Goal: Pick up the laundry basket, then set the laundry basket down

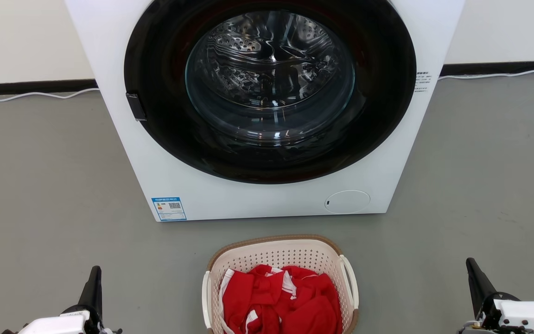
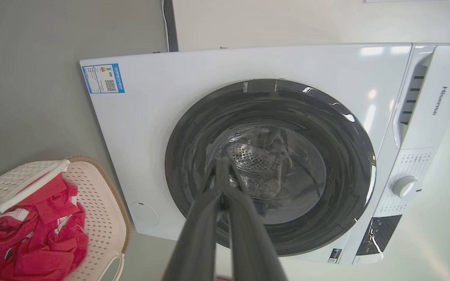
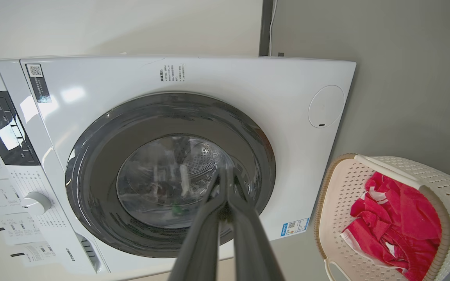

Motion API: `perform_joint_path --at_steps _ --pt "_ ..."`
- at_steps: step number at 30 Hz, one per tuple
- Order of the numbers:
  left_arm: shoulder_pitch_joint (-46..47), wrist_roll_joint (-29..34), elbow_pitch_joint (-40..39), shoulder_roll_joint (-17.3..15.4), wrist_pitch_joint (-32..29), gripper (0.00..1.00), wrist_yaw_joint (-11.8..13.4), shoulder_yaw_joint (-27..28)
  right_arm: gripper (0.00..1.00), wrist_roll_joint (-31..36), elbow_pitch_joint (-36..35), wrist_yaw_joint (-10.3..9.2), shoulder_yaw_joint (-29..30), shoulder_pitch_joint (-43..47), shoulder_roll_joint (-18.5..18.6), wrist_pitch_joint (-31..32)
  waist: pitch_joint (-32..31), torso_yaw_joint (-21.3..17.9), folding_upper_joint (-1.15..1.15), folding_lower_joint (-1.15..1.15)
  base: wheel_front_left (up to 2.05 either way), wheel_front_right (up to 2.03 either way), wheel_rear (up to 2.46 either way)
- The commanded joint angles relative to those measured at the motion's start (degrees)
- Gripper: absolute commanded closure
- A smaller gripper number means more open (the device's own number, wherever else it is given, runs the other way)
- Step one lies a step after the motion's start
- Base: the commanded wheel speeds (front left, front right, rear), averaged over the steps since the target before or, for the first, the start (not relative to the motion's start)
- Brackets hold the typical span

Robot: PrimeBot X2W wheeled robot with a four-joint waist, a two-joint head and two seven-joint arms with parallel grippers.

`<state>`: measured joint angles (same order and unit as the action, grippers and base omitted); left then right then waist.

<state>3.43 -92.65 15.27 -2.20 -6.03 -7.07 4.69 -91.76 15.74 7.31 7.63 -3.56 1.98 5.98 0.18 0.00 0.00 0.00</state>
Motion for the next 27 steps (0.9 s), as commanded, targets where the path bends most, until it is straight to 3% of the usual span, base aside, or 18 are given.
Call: perform_joint_path --at_steps 1,19,20,21,22,23,27 --pt "2.76 0.48 -1.23 -0.67 -0.46 1.00 -0.42 1.83 1.00 -0.42 -1.72 0.18 -1.13 -2.62 0.89 0.49 0.00 0.00 0.00 0.00 0.00 0.00 0.00" --pt "2.76 0.48 -1.23 -0.67 -0.46 1.00 -0.42 1.83 1.00 -0.42 -1.72 0.18 -1.13 -2.62 0.89 0.49 0.00 0.00 0.00 0.00 0.00 0.00 0.00" --pt "0.00 0.00 0.08 0.01 0.00 0.00 0.01 -0.02 0.00 0.02 0.06 0.00 -0.02 0.01 -0.02 -0.01 0.00 0.00 0.00 0.00 0.00 0.00 0.00" --pt "-0.26 -0.02 0.69 0.15 0.09 0.00 0.02 -0.09 0.00 0.06 0.60 0.00 -0.06 0.34 -0.20 -0.03 0.00 0.00 0.00 0.00 0.00 0.00 0.00" --pt "-0.61 -0.02 1.26 0.36 0.10 1.00 0.02 -0.12 1.00 0.07 1.16 -0.01 -0.14 0.66 -0.42 -0.05 0.01 0.00 0.00 0.00 0.00 0.00 0.00" --pt "-1.33 -0.02 2.05 0.77 0.09 0.00 0.02 -0.16 0.00 0.06 1.96 -0.01 -0.16 1.31 -0.78 -0.03 0.01 0.00 0.00 0.00 0.00 0.00 0.00" --pt "-0.90 0.02 2.01 0.65 0.24 0.00 0.01 -0.11 0.00 0.27 1.70 0.00 -1.00 0.79 -0.72 -0.69 0.09 -0.01 0.00 0.05 0.00 0.00 0.00"
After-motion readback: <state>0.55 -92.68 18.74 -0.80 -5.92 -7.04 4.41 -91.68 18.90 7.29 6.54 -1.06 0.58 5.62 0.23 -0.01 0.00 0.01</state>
